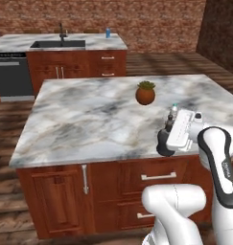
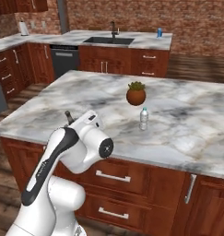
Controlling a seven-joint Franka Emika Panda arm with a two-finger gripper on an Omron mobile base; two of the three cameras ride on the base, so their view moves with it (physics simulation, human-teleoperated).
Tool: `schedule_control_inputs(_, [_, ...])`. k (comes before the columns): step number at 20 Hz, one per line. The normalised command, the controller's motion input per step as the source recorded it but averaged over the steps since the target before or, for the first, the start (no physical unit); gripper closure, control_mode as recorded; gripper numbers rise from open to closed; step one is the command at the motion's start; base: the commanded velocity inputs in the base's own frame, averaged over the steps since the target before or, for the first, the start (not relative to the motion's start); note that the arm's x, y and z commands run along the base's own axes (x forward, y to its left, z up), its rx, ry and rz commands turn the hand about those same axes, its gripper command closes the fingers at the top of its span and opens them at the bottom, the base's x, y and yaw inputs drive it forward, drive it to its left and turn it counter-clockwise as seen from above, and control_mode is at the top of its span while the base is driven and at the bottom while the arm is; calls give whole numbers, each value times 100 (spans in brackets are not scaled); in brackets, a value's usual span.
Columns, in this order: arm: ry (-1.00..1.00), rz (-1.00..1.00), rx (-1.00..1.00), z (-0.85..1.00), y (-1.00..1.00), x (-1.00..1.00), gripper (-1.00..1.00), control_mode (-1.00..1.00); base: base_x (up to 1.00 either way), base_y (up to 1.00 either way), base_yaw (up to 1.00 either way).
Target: Move the drinks to the dining counter.
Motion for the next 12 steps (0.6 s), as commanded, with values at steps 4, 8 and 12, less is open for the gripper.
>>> schedule_control_inputs(4, [0, 0, 0, 0, 0, 0, 100, 100, 0, -93, 0])
schedule_control_inputs(8, [0, 0, 0, 0, 0, 0, 100, 100, 0, -89, 0])
schedule_control_inputs(12, [0, 0, 0, 0, 0, 0, 100, 100, 0, -91, 0])
